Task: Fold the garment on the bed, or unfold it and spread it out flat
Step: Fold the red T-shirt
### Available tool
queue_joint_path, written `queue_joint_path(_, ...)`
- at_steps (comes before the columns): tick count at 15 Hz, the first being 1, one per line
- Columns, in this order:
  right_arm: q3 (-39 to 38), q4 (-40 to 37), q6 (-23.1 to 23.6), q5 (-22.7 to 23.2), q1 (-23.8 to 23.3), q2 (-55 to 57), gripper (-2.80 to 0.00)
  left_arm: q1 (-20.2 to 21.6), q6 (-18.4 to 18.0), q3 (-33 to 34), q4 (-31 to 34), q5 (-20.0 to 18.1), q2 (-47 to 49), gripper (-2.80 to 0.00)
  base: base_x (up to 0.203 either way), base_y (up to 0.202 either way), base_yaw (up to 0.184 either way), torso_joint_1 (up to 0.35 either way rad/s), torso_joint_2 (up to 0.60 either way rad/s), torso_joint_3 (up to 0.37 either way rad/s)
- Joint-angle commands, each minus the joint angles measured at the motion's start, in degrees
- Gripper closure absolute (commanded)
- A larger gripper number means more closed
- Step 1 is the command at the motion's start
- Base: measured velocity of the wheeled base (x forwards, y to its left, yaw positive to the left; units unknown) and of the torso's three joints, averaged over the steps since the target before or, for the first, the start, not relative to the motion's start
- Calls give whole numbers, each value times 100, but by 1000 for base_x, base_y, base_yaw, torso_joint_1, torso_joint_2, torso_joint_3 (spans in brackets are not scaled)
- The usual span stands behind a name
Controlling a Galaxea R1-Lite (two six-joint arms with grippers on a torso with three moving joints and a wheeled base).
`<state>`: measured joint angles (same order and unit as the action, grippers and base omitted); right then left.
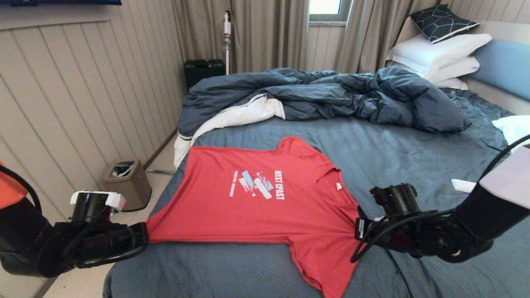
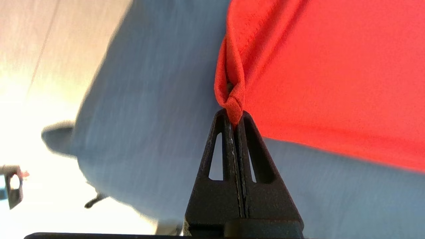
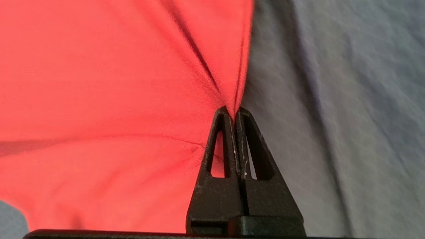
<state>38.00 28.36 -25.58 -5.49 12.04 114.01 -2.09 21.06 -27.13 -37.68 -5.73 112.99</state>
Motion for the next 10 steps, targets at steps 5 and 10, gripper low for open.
queue_joint_path(5,-518,24,-9,39,-152,-478,0,17,-12,811,-483,2,-483,0,0,0,0,0,0,0)
queue_joint_path(10,-1002,172,8,48,-148,-994,0,-90,8,1194,-451,-11,-1068,0,0,0,0,0,0,0)
